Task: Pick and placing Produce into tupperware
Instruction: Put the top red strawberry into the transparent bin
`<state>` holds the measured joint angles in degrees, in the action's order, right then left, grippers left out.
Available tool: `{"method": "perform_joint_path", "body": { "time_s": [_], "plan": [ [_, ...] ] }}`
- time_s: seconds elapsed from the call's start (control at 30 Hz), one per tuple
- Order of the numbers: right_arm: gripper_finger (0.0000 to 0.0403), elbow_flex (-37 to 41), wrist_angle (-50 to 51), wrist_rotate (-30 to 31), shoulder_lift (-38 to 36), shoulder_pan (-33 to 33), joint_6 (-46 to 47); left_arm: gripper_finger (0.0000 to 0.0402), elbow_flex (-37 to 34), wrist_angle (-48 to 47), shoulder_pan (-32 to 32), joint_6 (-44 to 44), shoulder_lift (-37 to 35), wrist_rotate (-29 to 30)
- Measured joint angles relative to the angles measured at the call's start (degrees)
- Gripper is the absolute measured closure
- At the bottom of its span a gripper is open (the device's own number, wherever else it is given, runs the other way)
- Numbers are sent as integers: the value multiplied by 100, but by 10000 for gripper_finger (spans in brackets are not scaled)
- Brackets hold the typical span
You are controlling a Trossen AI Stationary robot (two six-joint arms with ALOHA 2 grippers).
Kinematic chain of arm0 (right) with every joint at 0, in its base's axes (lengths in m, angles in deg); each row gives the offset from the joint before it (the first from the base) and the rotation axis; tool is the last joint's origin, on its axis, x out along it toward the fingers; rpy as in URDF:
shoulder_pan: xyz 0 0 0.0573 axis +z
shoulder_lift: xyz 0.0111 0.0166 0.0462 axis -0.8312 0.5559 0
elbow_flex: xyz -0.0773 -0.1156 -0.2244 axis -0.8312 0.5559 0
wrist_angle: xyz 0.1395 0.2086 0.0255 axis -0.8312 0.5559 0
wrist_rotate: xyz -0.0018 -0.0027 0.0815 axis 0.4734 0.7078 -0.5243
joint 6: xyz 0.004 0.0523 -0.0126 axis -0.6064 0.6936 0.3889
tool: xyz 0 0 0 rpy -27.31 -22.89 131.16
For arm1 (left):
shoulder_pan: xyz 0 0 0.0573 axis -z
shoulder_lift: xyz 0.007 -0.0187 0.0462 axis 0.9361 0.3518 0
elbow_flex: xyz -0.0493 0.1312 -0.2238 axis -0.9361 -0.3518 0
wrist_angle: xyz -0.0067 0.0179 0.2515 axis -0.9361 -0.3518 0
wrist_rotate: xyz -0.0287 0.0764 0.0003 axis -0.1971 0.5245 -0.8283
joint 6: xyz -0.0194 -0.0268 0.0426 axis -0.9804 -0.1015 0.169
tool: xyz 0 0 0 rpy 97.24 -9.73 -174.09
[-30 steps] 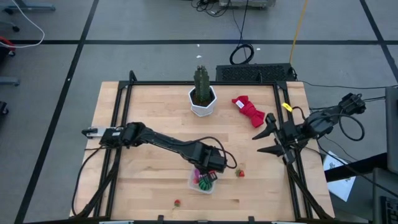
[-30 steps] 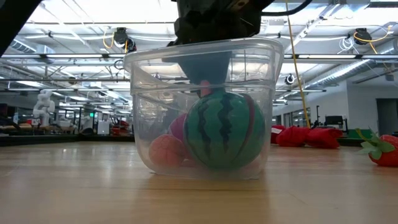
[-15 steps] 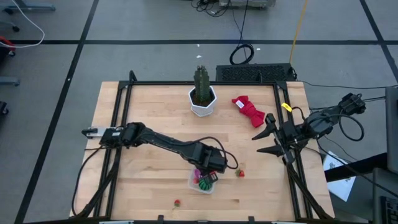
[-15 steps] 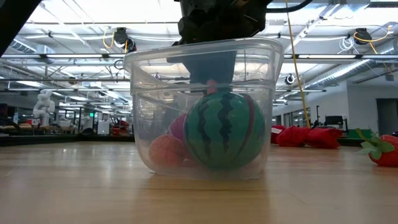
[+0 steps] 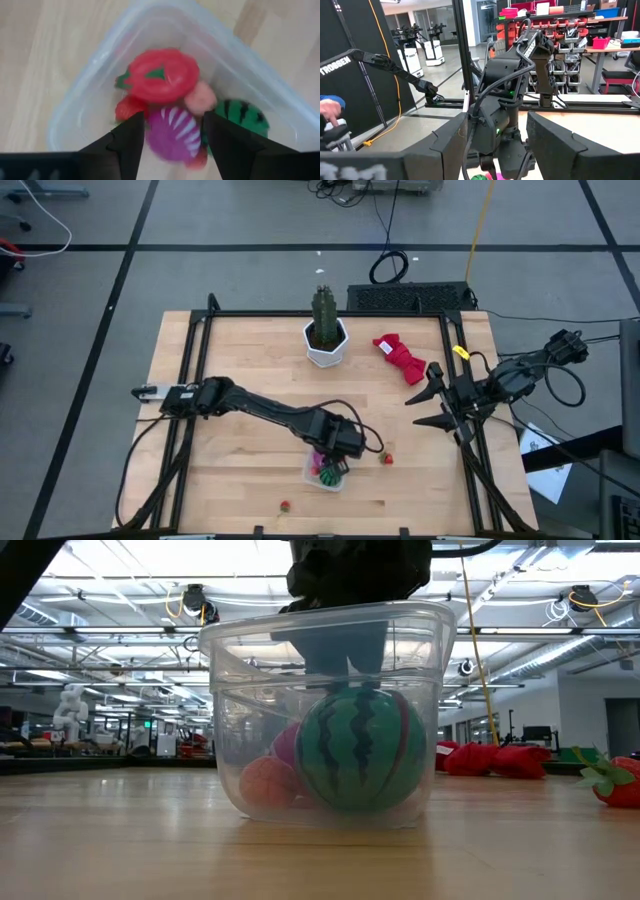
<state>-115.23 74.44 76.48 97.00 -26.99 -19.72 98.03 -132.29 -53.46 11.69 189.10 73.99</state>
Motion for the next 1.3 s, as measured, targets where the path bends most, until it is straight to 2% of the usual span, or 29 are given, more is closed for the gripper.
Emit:
{"method": "perform_joint_path", "body": {
  "time_s": [0.13,0.3,0.43,0.5,0.63,0.77,0.9,1.13,1.3],
  "plan": [
    [206,0,-4,-2,0,0,2,192,457,-630,70,75,-283,20],
    [206,0,-5,-6,-2,0,36,192,1049,-1702,481,-399,-816,781],
    [206,0,130,-39,3,2,348,192,1062,-2313,1079,-1175,-1240,1535],
    [206,0,303,-39,25,14,523,192,985,-2289,1433,-1512,-1368,1924],
    [206,0,939,-45,250,180,805,194,756,-2302,2025,-1999,-1519,2281],
    [206,0,1237,-70,815,478,1053,195,171,-2298,2421,-2468,-1747,2526],
    [206,0,1237,-218,1594,797,1491,193,-879,-2297,2583,-3032,-2219,2523],
    [206,-2,2144,-485,3134,1201,3543,192,-3166,-2303,2561,-4571,-3442,2259],
    [206,0,2429,-492,3885,1322,4212,192,-4004,-2270,2514,-5179,-3868,2034]
  ]
}}
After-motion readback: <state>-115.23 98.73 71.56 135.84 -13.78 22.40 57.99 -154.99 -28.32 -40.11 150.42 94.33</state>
